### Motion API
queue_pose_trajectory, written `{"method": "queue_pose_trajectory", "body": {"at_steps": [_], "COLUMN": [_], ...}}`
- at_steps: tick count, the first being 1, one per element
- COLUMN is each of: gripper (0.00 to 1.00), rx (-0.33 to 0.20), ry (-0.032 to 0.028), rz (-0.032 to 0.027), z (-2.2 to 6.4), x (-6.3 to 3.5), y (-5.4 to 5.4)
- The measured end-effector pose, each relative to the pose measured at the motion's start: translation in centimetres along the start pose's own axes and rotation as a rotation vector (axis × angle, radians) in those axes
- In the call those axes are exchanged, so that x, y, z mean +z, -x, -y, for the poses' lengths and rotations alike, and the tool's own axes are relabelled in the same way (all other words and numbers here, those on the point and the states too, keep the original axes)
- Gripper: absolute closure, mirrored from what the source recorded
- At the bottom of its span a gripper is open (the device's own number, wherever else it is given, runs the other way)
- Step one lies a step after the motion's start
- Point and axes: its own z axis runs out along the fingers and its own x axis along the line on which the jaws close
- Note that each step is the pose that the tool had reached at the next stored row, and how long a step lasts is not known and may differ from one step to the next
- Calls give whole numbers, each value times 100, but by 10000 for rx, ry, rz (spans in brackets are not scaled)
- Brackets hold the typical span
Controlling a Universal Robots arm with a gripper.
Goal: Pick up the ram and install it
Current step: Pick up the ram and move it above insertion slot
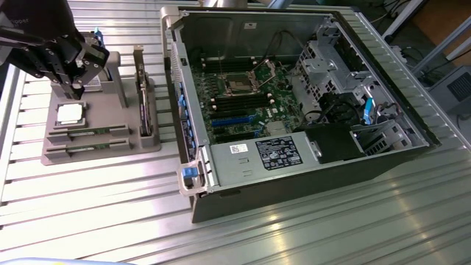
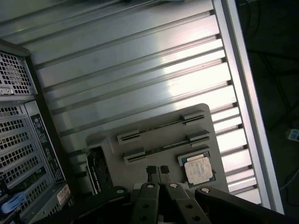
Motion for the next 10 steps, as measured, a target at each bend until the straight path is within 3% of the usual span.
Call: {"method": "queue_pose_trajectory", "body": {"at_steps": [3, 10], "gripper": [90, 90], "rx": [261, 2329], "ry": [-8, -69], "rz": [-8, -78], "z": [0, -1], "x": [5, 30], "y": [0, -2]}}
